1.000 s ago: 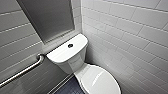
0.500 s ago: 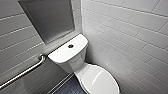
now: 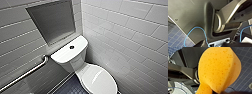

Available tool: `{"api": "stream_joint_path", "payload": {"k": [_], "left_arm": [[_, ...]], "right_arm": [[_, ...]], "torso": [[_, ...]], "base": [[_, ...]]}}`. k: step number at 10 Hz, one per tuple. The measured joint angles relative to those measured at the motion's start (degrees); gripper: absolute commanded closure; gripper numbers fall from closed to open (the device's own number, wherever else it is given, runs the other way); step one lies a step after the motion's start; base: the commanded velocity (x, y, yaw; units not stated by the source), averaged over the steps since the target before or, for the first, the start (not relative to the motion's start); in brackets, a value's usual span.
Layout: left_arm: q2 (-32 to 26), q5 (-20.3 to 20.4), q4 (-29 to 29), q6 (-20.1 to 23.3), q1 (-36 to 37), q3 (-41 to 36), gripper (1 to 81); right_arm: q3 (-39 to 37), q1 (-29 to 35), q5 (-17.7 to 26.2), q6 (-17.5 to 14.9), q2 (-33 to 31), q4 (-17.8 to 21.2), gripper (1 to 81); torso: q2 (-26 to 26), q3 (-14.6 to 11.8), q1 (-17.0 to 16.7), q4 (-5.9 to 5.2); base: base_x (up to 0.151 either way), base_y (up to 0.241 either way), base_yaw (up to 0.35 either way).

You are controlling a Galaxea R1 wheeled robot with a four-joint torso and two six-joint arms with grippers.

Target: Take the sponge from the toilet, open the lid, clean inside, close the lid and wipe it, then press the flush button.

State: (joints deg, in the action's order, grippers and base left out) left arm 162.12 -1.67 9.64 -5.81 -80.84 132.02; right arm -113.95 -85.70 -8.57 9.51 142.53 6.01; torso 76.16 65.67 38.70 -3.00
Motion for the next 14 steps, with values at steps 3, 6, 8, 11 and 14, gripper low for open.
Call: {"api": "stream_joint_path", "payload": {"k": [3, 6, 8, 11, 14], "left_arm": [[0.11, 0.00, 0.00, 0.00, 0.02, 0.20, 1.0], [0.26, -0.09, 0.00, 0.00, -0.15, 0.91, 1.0], [0.94, -0.17, 0.02, 0.00, -0.22, 1.74, 1.0], [2.07, -0.33, 0.02, 0.00, -1.22, 3.75, 1.0], [2.18, -0.37, 0.02, 0.00, -1.27, 4.17, 1.0]], "right_arm": [[-0.41, 0.00, -0.07, 0.00, 0.83, -0.87, 81.1], [-3.17, -0.05, 0.00, -0.01, 3.25, -1.16, 81.1], [-3.94, -0.29, 0.11, -0.01, 4.22, -1.17, 81.1], [-5.73, -1.26, 0.69, -0.01, 5.40, -1.22, 81.1], [-8.37, -1.62, 0.91, -0.01, 7.33, -1.30, 81.1]], "torso": [[-6.47, -3.08, -4.18, 0.00], [-12.56, -7.96, -8.18, 0.00], [-16.50, -11.98, -10.75, 0.00], [-22.58, -18.19, -14.80, 0.00], [-27.69, -22.27, -18.29, 0.00]], "base": [[0.000, 0.000, 0.000], [0.000, 0.000, 0.000], [0.000, 0.000, 0.000], [0.000, 0.000, 0.000], [0.000, 0.000, 0.000]]}}
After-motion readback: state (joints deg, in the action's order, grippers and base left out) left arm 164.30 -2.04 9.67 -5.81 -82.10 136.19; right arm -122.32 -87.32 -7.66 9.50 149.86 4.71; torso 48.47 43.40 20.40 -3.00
